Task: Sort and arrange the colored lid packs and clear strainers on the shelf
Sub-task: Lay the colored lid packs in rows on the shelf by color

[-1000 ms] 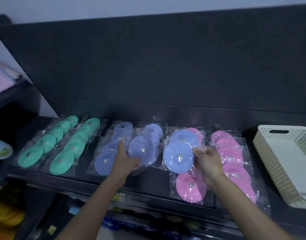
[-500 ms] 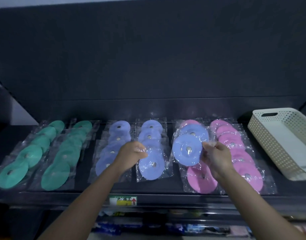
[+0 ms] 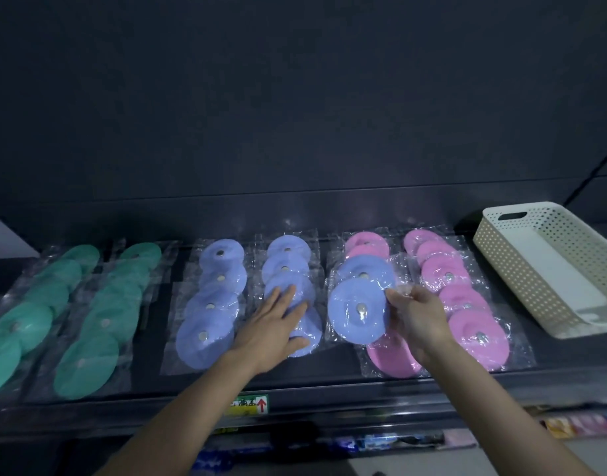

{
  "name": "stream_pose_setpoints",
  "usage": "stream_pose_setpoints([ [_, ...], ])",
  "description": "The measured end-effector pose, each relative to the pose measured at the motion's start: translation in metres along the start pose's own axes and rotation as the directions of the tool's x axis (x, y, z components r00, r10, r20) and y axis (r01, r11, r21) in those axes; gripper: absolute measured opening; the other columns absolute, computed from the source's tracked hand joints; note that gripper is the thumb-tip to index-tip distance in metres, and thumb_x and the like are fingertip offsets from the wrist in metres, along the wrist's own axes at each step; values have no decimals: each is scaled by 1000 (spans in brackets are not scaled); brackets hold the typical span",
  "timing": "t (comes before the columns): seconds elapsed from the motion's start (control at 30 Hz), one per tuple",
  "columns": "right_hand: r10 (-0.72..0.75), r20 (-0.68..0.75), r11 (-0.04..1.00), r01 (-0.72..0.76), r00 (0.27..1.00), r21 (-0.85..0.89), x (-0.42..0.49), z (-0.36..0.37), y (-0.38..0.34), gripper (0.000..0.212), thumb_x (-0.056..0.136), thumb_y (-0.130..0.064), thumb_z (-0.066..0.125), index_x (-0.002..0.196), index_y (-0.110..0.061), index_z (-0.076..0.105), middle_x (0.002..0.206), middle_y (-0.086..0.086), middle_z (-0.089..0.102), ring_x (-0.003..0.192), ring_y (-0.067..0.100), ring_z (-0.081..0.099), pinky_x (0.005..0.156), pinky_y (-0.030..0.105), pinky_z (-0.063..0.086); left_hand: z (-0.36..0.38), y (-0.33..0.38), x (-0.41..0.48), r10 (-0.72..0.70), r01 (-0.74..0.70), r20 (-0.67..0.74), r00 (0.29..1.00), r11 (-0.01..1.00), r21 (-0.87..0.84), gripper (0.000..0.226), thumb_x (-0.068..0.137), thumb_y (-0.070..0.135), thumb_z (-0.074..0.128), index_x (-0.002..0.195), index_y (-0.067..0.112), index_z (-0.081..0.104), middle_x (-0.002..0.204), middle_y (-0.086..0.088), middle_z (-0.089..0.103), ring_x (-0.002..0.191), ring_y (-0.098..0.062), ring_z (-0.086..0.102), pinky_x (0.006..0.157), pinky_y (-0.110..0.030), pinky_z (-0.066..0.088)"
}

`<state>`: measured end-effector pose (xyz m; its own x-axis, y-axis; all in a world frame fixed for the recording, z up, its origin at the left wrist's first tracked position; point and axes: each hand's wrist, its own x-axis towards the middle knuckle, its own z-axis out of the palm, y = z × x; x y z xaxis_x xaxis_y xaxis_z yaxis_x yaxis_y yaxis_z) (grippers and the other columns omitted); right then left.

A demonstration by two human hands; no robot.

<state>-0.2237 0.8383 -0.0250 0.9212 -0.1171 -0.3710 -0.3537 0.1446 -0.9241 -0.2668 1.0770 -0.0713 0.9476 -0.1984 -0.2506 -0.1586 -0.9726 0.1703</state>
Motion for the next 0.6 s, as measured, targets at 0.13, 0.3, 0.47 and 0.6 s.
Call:
stream_pose_setpoints([
  [0.13,32,25,999,-32,999,-18,0,8,8,10,91,-2,57,82,-2,54,53,5,53,39,10,49,38,20,40,-3,-8,15,-12,12,-3,1000,999,32,70,95,54,38,152,30,5,158,4,-20,146,-18,-17,119,-39,6],
  [0.3,75,71,997,-77,995,27,-8,19,14,5,91,4,54,86,3,54,57,10,55,52,18,52,50,26,47,-12,-14,23,21,-22,35,999,999,36,75,95,49,44,152,28,-1,157,5,-23,145,-17,-19,119,-35,3],
  [0.47,136,103,990,-140,985,28,-15,28,20,3,89,5,55,90,7,53,82,25,54,77,33,50,71,49,43,-8,-15,17,-17,-72,-272,962,947,-314,43,98,16,44,141,11,40,157,-3,20,145,-17,17,114,-33,26],
  [0.6,144,131,988,-134,981,-78,-18,37,26,20,79,-14,66,87,2,56,69,20,55,64,31,49,60,49,42,-23,-5,3,-430,-3,-193,882,405,-914,21,98,19,48,99,7,66,102,-5,66,95,-17,59,83,-28,43],
])
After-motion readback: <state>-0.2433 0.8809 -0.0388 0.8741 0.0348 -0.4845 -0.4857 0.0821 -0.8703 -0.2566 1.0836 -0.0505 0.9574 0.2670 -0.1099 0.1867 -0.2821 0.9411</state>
